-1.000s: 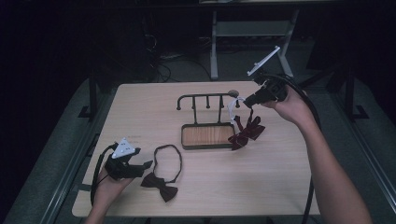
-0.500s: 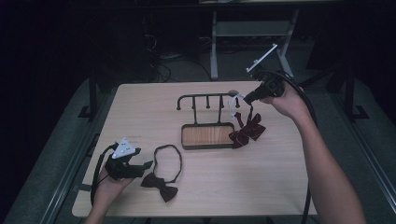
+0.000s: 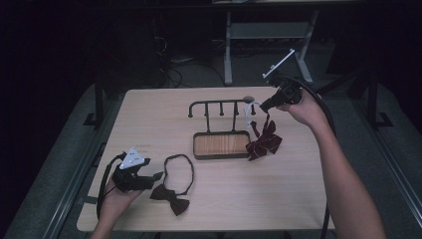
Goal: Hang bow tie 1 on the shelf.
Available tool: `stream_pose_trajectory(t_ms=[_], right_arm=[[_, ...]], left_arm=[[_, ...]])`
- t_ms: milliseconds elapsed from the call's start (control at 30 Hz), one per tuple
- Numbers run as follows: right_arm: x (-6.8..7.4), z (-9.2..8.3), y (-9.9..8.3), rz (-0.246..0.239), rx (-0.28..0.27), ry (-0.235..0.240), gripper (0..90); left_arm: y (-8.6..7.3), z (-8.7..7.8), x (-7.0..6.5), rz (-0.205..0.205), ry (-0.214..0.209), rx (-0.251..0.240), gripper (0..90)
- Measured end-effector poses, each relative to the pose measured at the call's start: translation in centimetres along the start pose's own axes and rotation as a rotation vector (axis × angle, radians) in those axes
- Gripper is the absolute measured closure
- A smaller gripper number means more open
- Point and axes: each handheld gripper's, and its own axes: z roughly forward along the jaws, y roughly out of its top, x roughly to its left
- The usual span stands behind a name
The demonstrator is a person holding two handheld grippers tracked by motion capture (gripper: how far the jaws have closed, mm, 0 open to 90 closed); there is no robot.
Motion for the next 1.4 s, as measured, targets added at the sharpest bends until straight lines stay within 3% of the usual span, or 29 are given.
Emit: stream_pose_trajectory(t_ms=[867,1400], right_arm=[[-0.1,1.0,-0.8,0.008,-0.009,0.025,82.0],[0.0,1.3,-2.5,0.004,-0.050,0.066,76.9]], left_arm=[[0.1,0.4,-0.2,0.000,-0.017,0.018,30.6],[0.4,0.7,-0.2,0.002,-0.026,0.030,31.1]])
